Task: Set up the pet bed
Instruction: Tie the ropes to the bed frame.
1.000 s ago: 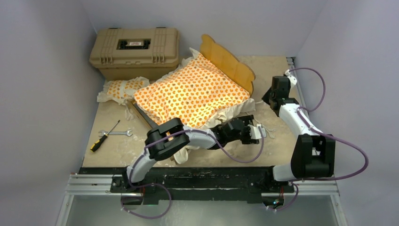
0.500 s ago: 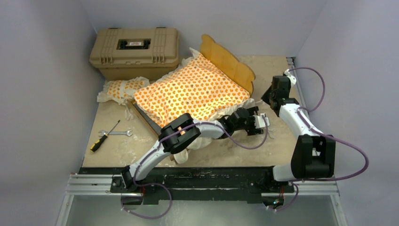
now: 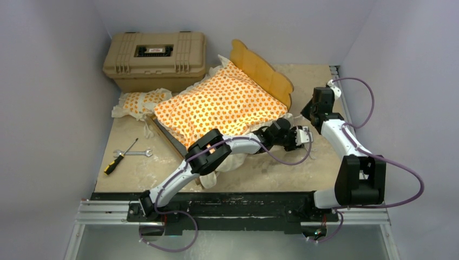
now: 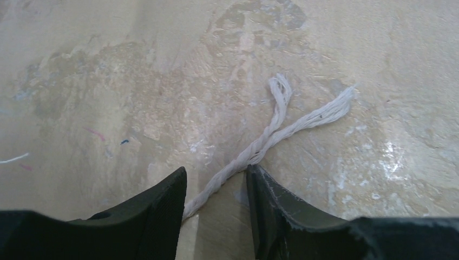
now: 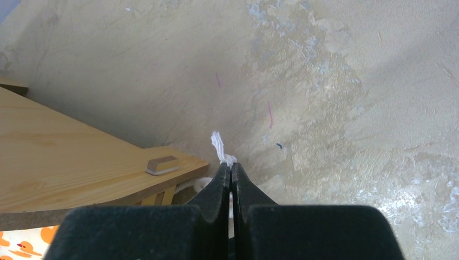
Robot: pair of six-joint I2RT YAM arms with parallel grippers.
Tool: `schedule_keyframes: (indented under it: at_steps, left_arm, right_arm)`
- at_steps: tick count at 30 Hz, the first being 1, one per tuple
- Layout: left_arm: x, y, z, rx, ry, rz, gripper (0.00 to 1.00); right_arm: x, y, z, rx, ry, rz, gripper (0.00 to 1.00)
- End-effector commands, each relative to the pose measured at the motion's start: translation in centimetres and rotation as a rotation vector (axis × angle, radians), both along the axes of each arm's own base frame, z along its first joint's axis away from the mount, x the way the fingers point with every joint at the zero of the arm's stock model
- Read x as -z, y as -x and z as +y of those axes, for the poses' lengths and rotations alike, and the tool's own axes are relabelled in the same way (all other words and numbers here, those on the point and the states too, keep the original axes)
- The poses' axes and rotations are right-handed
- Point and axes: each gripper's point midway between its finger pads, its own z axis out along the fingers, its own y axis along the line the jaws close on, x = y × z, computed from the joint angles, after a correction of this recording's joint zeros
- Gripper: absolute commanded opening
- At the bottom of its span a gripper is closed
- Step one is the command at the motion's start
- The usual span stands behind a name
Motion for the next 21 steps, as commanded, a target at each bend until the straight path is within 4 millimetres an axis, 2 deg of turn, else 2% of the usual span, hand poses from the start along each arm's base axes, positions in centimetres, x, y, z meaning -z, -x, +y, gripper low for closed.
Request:
schedule_keyframes:
  at_steps: [1, 5, 7, 8, 14, 18, 21]
  left_arm:
    - [5.6, 4.3, 1.9, 0.088, -0.204, 0.167, 0.42]
    - [7.0, 5.5, 2.7, 0.081, -0.257, 0.219, 0.22]
    - [7.3, 5.7, 3.0, 0.075, -0.272, 0.226, 0.03]
    - [7.2, 5.6, 3.1, 0.065, -0.278, 0.219, 0.0]
    - [3.3, 5.4, 2.8, 0.034, -0.217, 0.203, 0.0]
    - [1.3, 6.4, 3.4, 0.035, -0.184, 0.238, 0.0]
    - [0.6, 7.7, 3.9, 0.043, -0.165, 0.26, 0.0]
  right_arm:
    - [-4.0, -1.2, -0.8, 0.052, 0.011, -0.121, 0.0]
    - [-4.7, -1.8, -0.9, 0.059, 0.006, -0.142, 0.0]
    - [-5.0, -2.1, -0.8, 0.06, 0.003, -0.147, 0.0]
    - [-5.1, -2.3, -0.8, 0.061, 0.003, -0.153, 0.0]
    - [-7.6, -3.8, -1.7, 0.101, 0.028, -0.203, 0.0]
    - [-11.0, -5.3, -2.4, 0.137, 0.045, -0.275, 0.0]
    - [-12.5, -6.3, -2.9, 0.159, 0.058, -0.304, 0.0]
